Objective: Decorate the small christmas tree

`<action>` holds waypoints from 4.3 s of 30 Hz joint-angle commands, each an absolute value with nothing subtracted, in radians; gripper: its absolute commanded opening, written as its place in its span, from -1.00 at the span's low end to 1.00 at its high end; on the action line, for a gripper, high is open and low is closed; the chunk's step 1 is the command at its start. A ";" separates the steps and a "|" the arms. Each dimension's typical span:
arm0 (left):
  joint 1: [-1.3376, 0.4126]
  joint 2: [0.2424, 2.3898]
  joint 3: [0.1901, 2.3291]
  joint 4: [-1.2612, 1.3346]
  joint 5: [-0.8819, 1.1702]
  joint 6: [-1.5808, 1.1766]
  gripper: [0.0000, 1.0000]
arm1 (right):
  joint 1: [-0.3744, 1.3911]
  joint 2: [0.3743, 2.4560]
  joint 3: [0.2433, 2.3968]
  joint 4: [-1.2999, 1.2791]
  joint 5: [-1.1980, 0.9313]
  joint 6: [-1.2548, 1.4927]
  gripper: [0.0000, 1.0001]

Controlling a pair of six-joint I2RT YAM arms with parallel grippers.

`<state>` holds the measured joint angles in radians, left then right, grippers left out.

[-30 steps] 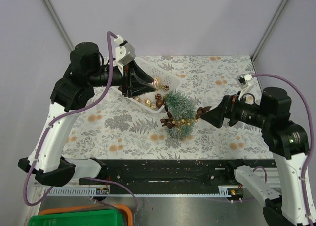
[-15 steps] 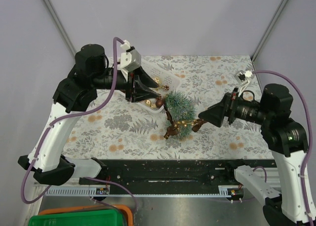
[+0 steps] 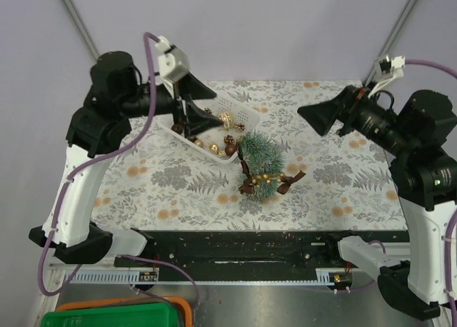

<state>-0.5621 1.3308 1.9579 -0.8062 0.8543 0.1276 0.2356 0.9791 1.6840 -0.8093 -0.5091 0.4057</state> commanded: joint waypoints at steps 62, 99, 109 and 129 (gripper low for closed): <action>-0.069 1.327 1.393 -0.747 0.879 0.259 0.29 | -0.038 1.772 1.347 -0.491 0.276 0.457 -0.47; -0.219 1.440 1.493 -0.612 1.054 0.058 0.98 | 0.179 1.495 1.171 -0.408 -0.043 0.568 0.41; -0.222 1.467 1.497 -0.652 1.025 0.029 0.98 | 0.202 1.632 1.104 -0.364 0.020 0.514 0.35; -0.224 1.460 1.508 -0.719 0.940 0.095 0.98 | 0.213 1.683 1.219 -0.362 0.098 0.473 0.21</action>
<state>-0.2234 1.4727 1.4788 -0.7181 0.9630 0.0696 0.2039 1.7725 1.1366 -0.3656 0.0555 0.4866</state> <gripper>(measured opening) 0.988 0.595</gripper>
